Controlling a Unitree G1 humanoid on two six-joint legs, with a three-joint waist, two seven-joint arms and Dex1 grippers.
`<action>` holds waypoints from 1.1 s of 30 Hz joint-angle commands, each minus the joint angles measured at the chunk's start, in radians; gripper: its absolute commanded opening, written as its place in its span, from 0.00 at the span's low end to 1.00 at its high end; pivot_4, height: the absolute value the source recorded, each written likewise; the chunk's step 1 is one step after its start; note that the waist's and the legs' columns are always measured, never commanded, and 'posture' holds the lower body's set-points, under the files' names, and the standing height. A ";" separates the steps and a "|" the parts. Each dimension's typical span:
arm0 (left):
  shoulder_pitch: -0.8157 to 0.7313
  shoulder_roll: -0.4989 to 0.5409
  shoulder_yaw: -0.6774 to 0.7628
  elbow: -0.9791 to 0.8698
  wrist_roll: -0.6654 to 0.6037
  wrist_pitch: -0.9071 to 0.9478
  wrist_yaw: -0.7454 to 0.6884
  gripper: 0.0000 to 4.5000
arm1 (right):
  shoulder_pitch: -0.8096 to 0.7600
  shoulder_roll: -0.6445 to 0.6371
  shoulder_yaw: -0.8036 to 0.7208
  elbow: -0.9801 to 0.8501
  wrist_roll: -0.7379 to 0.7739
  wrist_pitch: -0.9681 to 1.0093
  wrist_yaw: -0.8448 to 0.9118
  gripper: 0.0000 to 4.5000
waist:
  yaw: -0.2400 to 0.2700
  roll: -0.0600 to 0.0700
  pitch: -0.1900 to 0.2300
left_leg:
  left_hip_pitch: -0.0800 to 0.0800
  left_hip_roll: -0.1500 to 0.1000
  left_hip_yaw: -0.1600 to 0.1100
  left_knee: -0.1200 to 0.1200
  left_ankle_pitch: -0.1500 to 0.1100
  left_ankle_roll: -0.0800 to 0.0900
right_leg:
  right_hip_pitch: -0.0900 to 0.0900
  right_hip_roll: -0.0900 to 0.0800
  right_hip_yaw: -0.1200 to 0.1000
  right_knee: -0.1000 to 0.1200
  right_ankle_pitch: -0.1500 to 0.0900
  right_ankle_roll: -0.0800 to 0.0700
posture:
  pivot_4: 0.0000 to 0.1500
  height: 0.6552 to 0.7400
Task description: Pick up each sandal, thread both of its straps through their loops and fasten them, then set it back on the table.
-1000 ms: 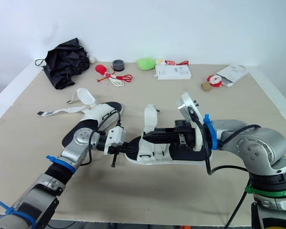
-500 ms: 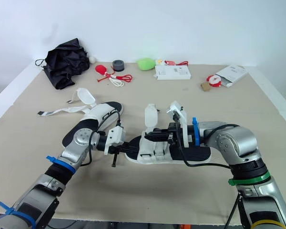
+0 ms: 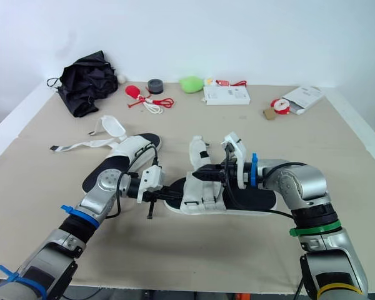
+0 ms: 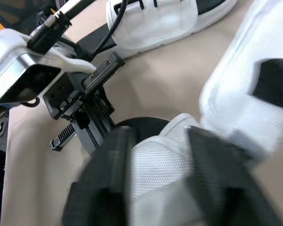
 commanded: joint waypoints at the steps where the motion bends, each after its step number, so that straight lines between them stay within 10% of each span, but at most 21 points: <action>1: 0.073 0.037 -0.072 0.097 0.104 0.061 0.006 0.00 | 0.023 -0.037 -0.008 -0.005 -0.034 0.032 -0.012 0.74 | 0.000 -0.001 -0.001 | 0.000 0.000 0.000 0.000 0.000 0.000 | 0.000 0.000 0.000 0.000 0.000 0.000 | 1.00 1.00; 4: 0.075 0.041 -0.071 0.095 0.102 0.061 0.006 0.00 | 0.031 -0.042 -0.018 -0.004 -0.048 0.037 -0.021 0.99 | 0.000 -0.002 -0.002 | 0.001 0.001 0.000 0.000 0.000 0.000 | 0.000 0.000 0.000 0.000 0.001 -0.001 | 1.00 1.00; 31: 0.074 0.027 -0.075 0.105 0.104 0.058 0.017 0.00 | -0.145 0.014 0.004 0.138 -0.224 -0.081 0.006 0.99 | 0.004 0.000 -0.002 | -0.001 0.002 0.004 -0.001 0.000 0.000 | -0.002 0.002 0.002 0.000 0.000 0.000 | 1.00 1.00; 33: 0.077 0.027 -0.074 0.102 0.105 0.059 0.020 0.00 | -0.152 0.028 -0.010 0.157 -0.225 -0.091 0.001 0.87 | 0.004 -0.001 -0.002 | -0.001 0.002 0.004 -0.001 0.000 0.000 | -0.001 0.002 0.002 0.000 0.000 0.000 | 1.00 1.00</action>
